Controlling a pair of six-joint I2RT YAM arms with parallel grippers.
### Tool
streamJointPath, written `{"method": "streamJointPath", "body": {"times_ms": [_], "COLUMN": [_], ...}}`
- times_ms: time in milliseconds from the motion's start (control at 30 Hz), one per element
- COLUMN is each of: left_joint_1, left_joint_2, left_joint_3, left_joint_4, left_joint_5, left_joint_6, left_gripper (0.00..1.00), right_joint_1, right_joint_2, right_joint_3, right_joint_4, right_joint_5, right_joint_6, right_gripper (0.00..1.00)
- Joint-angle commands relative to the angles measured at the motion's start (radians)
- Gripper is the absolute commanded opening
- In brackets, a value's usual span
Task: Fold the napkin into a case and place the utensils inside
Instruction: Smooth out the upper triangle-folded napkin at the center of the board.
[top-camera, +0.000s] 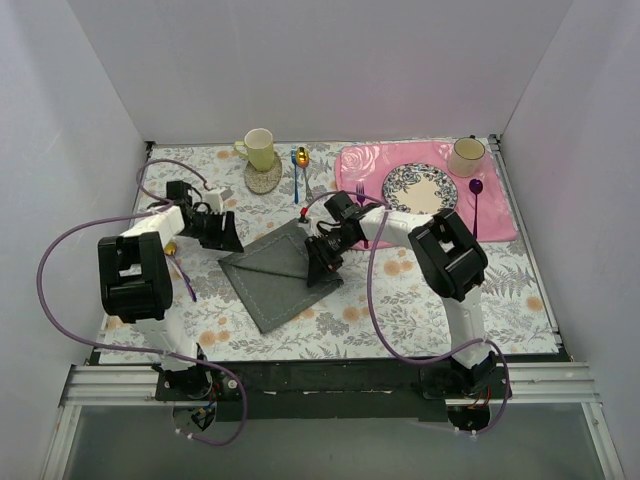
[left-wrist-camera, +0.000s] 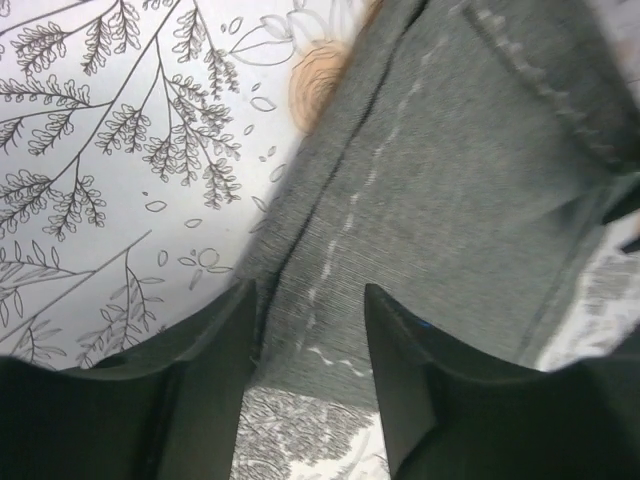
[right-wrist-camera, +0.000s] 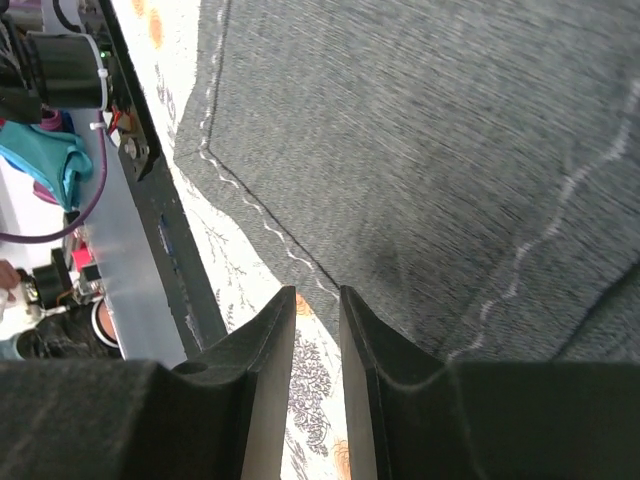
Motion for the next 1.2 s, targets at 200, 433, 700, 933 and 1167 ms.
{"method": "streamJointPath", "body": {"times_ms": [200, 433, 700, 933, 1167], "left_joint_1": [0.064, 0.062, 0.051, 0.036, 0.041], "left_joint_2": [-0.12, -0.085, -0.017, 0.064, 0.165], "left_joint_3": [0.033, -0.119, -0.129, -0.13, -0.127], "left_joint_4": [-0.239, -0.039, 0.113, 0.155, 0.221], "left_joint_5": [0.474, 0.62, 0.672, 0.6, 0.507], "left_joint_6": [0.034, -0.233, -0.418, -0.457, -0.51], "left_gripper": [0.58, 0.58, 0.59, 0.58, 0.58], "right_joint_1": [-0.013, 0.001, 0.047, 0.044, 0.009], "right_joint_2": [-0.068, -0.12, -0.036, 0.058, 0.12], "right_joint_3": [-0.035, -0.066, -0.069, -0.045, -0.08], "right_joint_4": [0.13, 0.357, 0.606, 0.636, 0.613], "right_joint_5": [-0.146, -0.19, -0.213, -0.206, -0.182], "right_joint_6": [0.096, 0.317, 0.543, 0.534, 0.488], "right_gripper": [0.33, 0.49, 0.62, 0.62, 0.61]}}
